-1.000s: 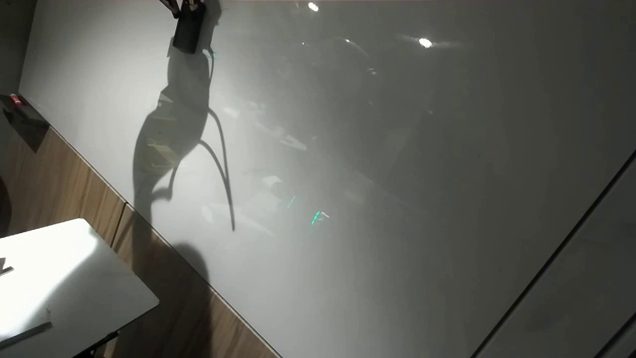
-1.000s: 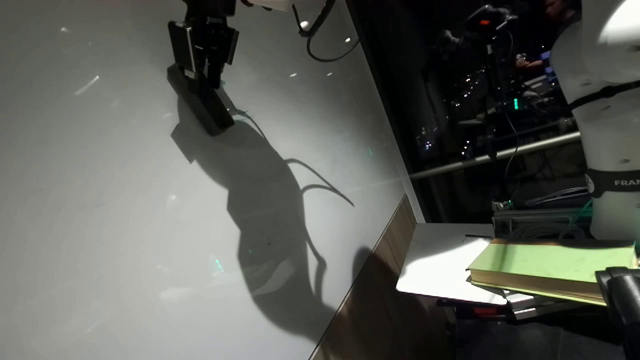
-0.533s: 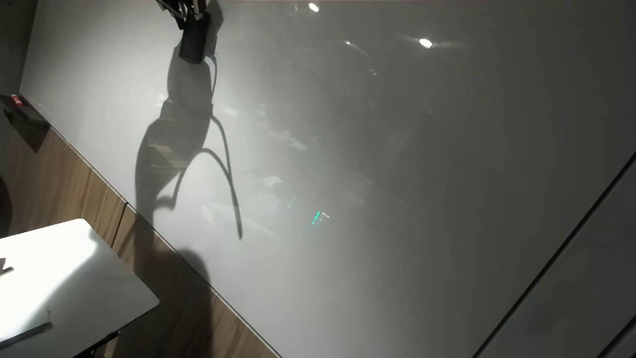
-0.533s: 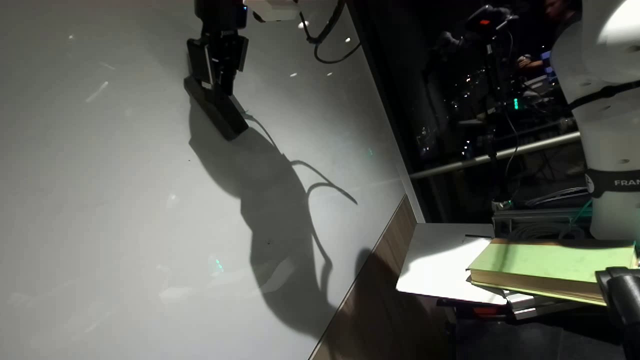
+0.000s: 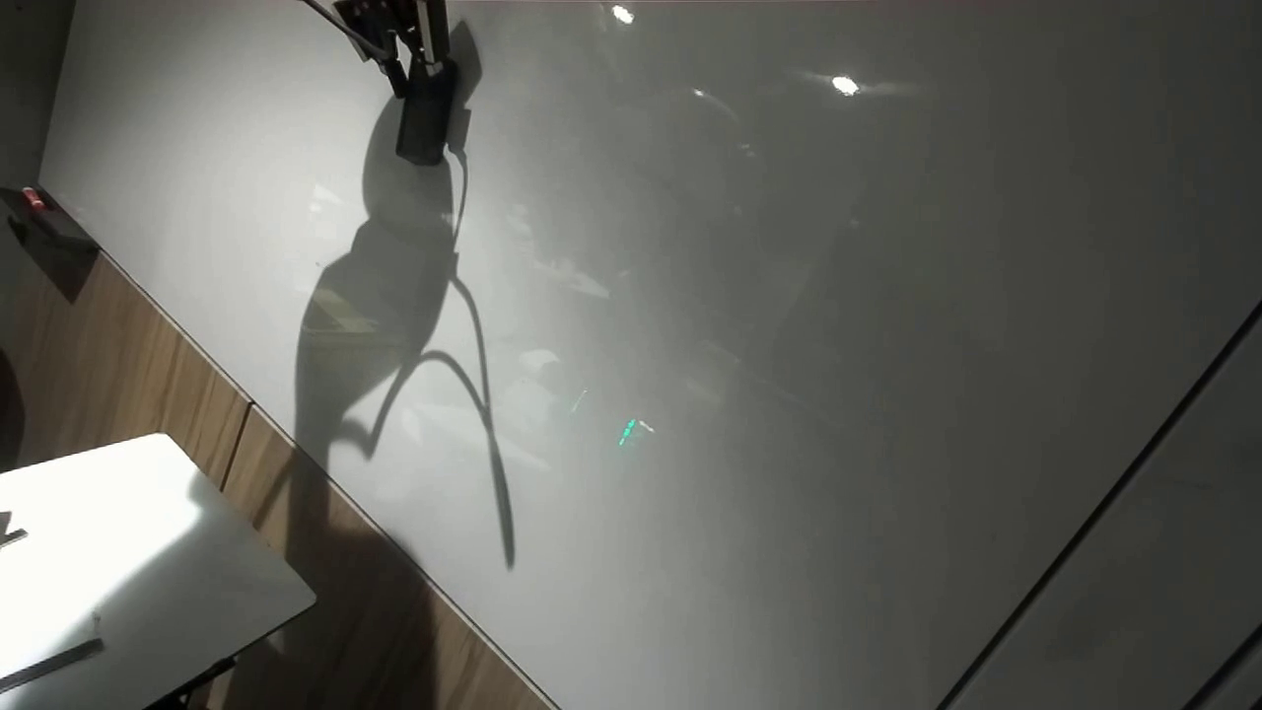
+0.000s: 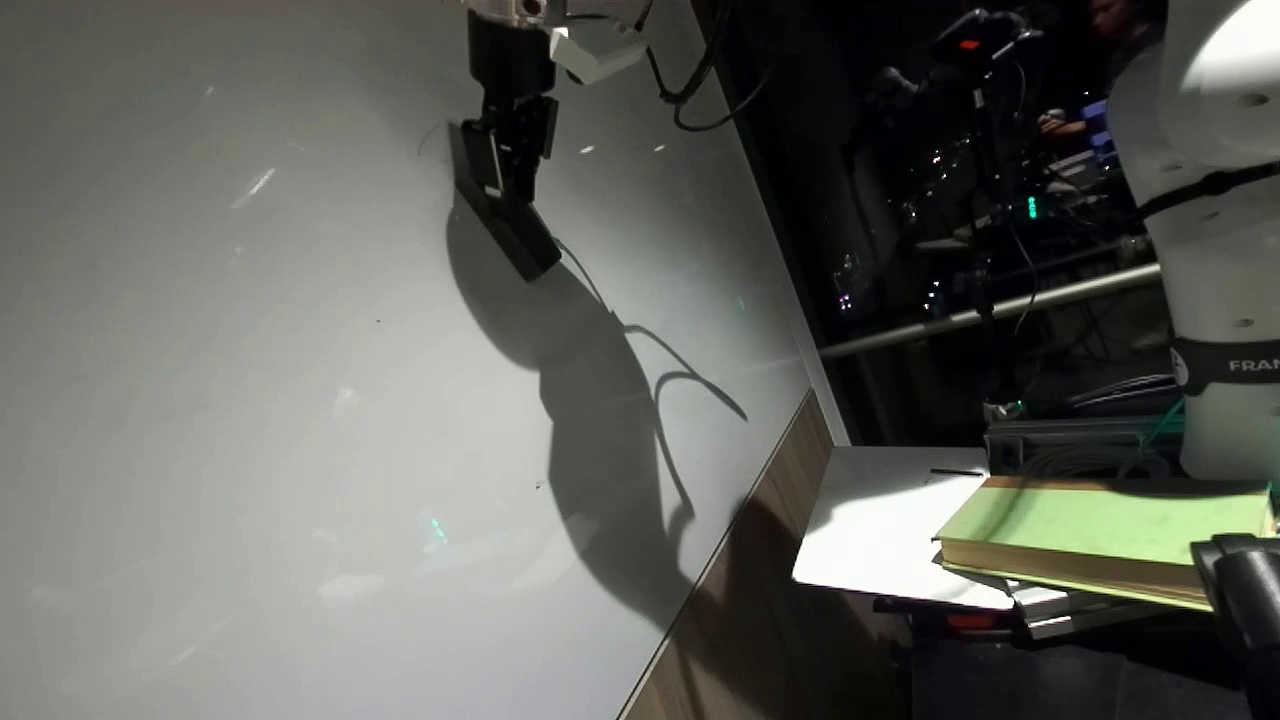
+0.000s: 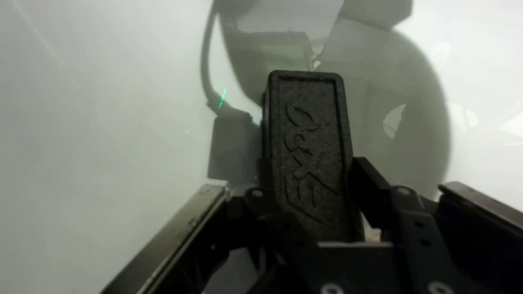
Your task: Use the duster erase the markings on the board
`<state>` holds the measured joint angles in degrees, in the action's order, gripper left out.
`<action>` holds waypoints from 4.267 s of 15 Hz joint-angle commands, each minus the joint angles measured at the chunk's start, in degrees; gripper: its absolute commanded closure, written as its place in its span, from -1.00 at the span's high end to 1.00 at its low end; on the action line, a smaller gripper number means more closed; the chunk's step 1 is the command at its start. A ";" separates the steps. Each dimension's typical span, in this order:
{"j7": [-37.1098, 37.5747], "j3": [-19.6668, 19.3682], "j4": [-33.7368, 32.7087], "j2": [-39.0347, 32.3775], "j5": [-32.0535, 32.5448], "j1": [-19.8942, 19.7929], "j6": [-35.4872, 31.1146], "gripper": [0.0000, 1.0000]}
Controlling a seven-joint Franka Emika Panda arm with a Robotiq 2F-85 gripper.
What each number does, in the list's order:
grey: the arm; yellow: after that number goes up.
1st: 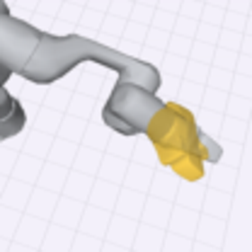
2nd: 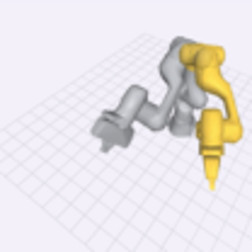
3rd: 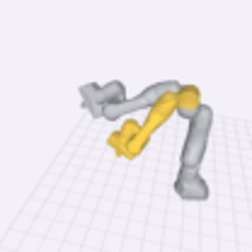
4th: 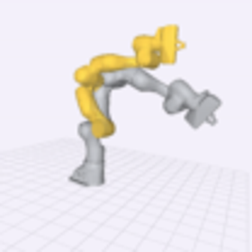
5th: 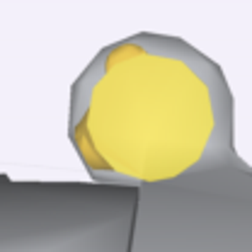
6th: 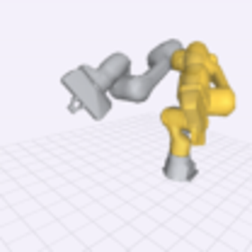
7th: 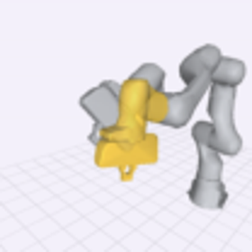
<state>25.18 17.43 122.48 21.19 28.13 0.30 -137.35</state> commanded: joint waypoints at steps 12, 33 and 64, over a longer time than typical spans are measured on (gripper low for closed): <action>-0.78 -0.58 -12.74 -3.67 2.93 -2.46 4.47 -0.47; 5.86 5.15 -13.51 -8.02 4.50 4.68 8.63 -0.47; -6.19 -11.87 26.27 -21.33 -11.09 1.65 -2.64 -0.47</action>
<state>22.85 7.49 151.73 1.65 19.66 2.13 -141.05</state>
